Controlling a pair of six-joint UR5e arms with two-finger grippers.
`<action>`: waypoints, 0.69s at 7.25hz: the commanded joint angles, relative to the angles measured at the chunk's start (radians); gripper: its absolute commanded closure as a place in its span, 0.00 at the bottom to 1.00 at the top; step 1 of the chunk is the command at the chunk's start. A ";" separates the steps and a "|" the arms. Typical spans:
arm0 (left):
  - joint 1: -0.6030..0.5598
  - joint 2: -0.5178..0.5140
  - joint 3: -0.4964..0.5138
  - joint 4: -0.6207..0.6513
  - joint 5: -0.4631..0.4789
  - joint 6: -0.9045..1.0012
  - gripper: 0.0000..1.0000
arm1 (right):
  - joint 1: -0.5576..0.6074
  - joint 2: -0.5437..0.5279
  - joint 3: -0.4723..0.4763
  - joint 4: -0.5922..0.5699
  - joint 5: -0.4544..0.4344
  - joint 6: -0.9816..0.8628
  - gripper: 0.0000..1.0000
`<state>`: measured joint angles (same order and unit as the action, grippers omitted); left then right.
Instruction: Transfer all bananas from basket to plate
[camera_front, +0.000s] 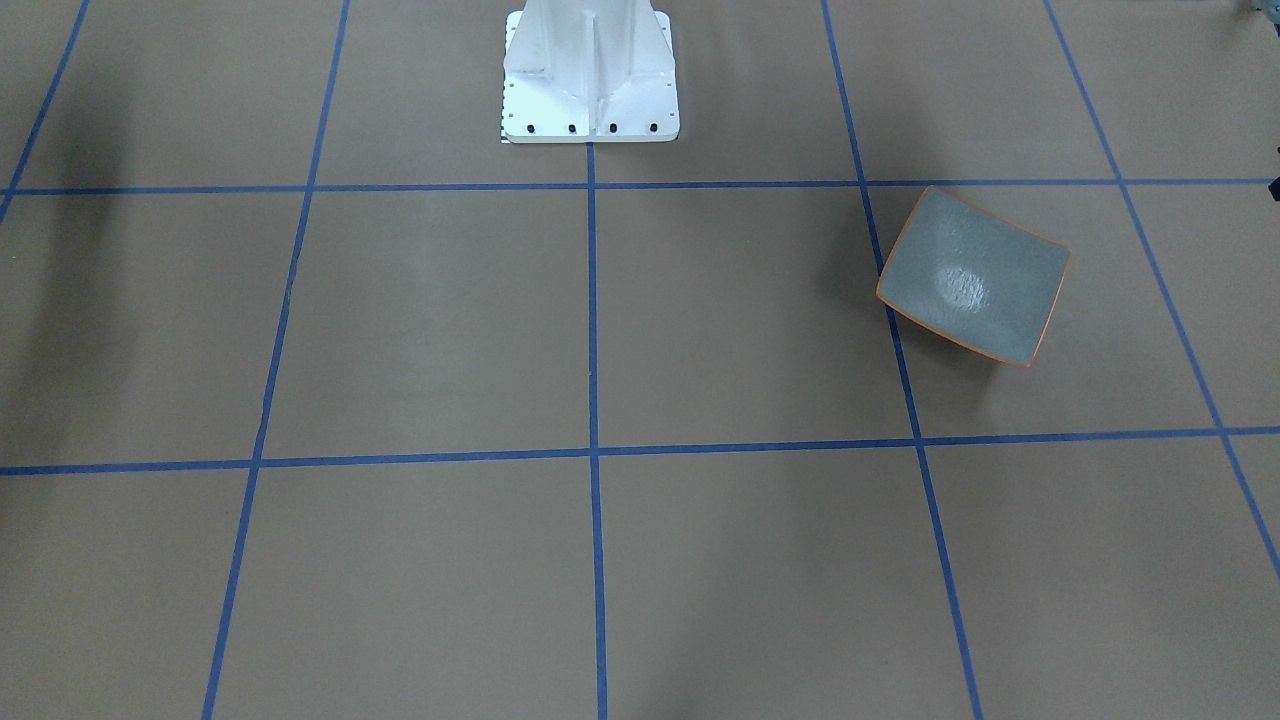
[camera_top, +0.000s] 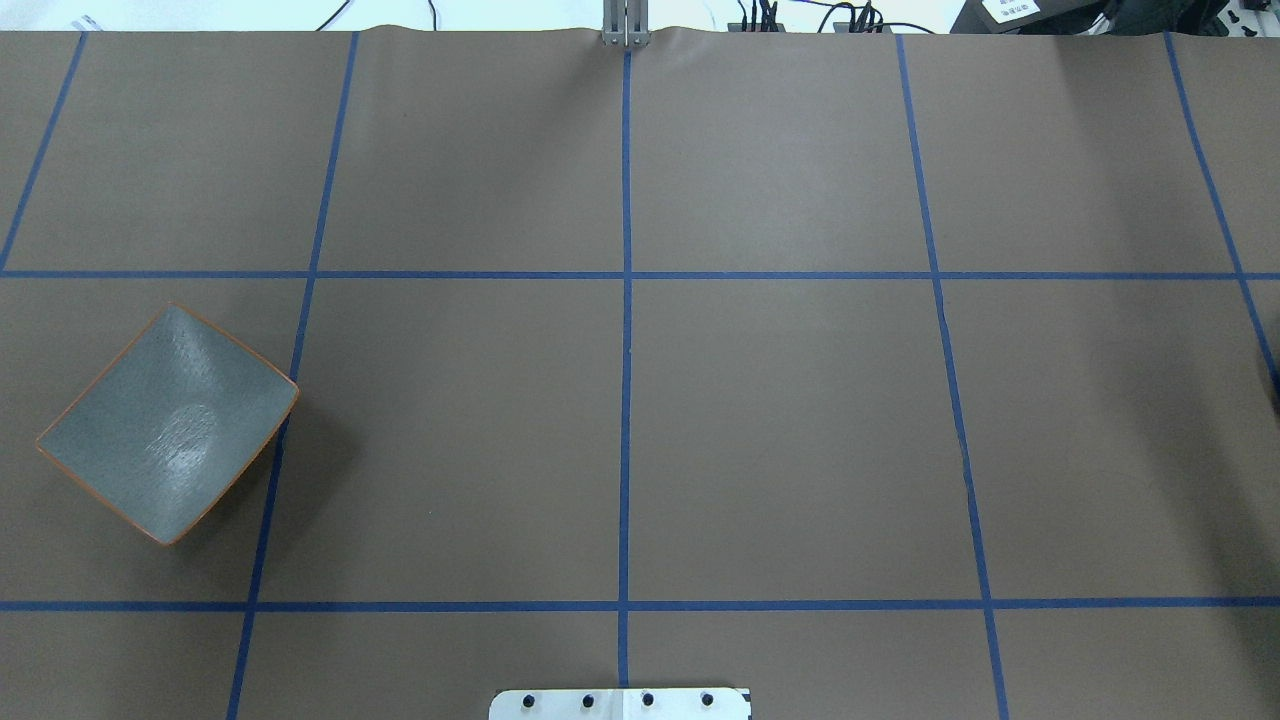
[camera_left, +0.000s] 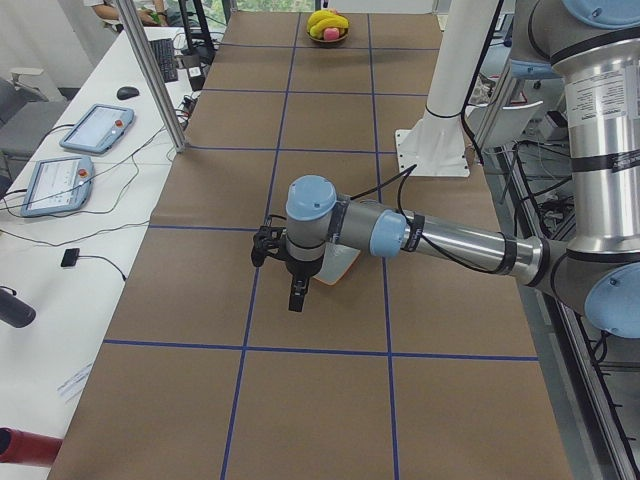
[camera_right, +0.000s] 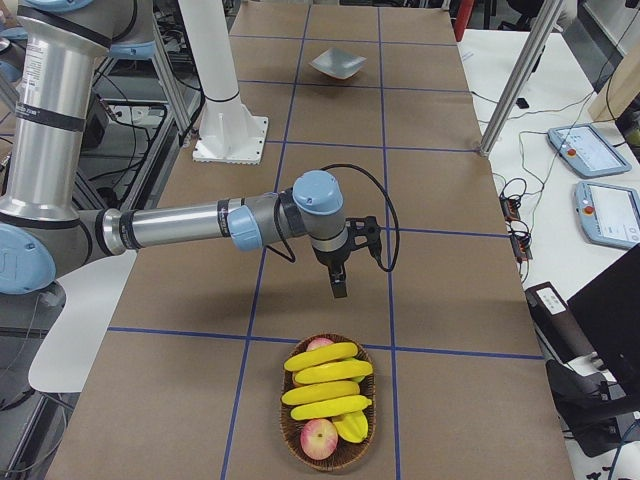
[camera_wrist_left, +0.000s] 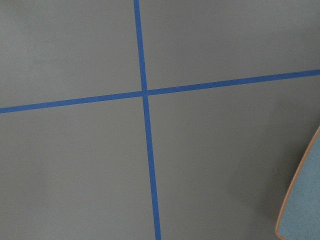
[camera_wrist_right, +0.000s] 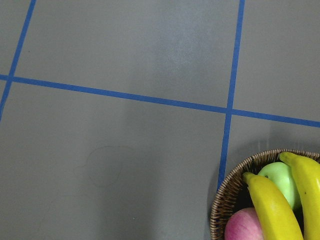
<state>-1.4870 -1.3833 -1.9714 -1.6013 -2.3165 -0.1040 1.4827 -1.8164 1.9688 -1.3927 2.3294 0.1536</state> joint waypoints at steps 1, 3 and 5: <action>0.008 0.006 -0.007 -0.015 -0.009 0.001 0.00 | -0.001 -0.009 -0.001 0.000 -0.010 -0.003 0.00; 0.016 0.006 -0.006 -0.020 -0.009 0.000 0.00 | -0.009 -0.014 0.004 0.000 -0.010 -0.005 0.00; 0.022 0.006 -0.004 -0.020 -0.014 -0.009 0.00 | -0.009 -0.018 0.001 0.007 -0.008 0.004 0.00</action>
<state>-1.4695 -1.3778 -1.9765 -1.6209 -2.3273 -0.1066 1.4751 -1.8318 1.9718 -1.3912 2.3198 0.1510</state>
